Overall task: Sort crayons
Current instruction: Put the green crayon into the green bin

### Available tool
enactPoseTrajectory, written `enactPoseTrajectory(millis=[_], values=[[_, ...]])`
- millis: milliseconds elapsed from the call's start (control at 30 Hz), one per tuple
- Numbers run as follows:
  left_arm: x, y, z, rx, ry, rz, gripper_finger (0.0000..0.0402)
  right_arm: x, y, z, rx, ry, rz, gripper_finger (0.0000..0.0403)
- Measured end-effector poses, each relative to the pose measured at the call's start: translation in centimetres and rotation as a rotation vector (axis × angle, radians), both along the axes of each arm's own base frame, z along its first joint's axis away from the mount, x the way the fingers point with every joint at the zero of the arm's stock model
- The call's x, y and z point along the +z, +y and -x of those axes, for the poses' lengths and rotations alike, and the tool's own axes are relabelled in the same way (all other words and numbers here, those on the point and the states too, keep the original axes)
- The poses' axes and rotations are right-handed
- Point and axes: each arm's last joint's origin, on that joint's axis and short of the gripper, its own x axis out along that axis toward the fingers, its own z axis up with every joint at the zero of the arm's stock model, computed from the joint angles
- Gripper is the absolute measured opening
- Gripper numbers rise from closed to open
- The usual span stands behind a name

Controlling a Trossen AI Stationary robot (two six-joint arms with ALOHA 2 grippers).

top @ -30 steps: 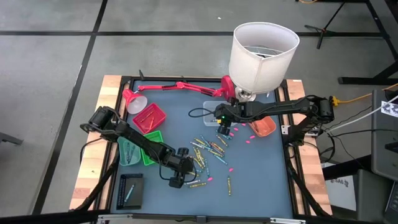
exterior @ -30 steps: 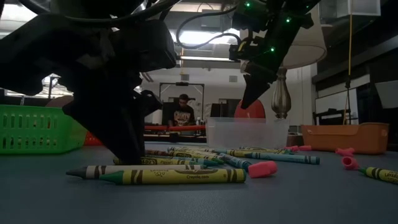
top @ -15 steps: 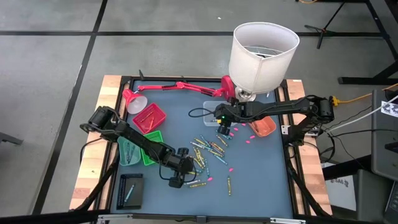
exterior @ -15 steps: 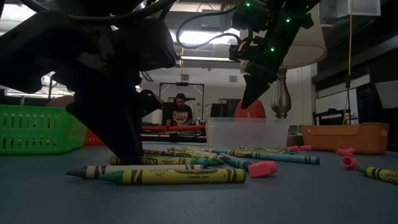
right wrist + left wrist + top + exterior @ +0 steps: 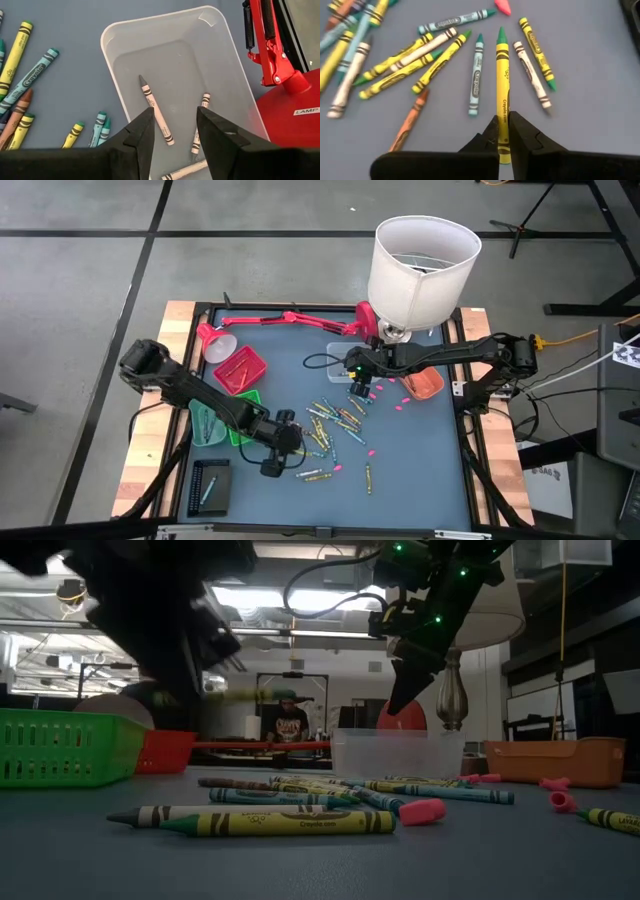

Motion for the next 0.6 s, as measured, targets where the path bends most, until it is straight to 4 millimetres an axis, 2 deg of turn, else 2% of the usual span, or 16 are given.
enactPoseTrajectory(millis=[400,600], values=[[4.9,1.9,3.9,0.112,0.02,-0.021,0.0012,0.0,0.0,0.0,0.0,0.0,0.0,0.0144],[5.6,3.1,6.4,0.259,0.141,-0.066,0.0012,0.0,0.1,0.0,-0.002,-0.015,-0.057,0.0144]])
